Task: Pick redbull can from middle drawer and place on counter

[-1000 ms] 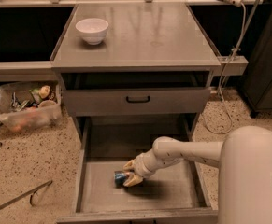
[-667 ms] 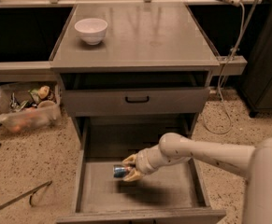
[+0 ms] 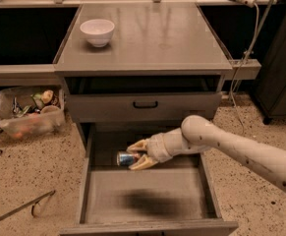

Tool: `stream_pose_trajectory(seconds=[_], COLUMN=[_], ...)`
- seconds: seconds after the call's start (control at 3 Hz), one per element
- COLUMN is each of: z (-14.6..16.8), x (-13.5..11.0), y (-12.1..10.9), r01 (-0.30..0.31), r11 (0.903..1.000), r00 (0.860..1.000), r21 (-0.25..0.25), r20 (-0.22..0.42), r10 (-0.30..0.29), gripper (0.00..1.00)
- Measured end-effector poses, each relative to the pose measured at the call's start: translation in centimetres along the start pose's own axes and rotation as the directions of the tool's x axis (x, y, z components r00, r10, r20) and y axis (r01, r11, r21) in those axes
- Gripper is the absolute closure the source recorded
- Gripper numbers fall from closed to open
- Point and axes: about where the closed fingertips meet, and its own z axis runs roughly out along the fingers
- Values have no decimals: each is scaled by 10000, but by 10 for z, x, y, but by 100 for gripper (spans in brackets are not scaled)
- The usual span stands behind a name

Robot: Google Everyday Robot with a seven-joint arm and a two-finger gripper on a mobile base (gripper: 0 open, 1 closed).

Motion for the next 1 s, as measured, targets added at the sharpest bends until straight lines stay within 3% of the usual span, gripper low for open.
stream_pose_trajectory(seconds=[0.67, 1.0], z=[-9, -15], x=[-7, -18], y=[-5, -10], r01=[150, 400], r11=[9996, 9990], r00=[9997, 9992], r21=[-256, -190], r20=[189, -50], r10=[-145, -401], gripper=[100, 100])
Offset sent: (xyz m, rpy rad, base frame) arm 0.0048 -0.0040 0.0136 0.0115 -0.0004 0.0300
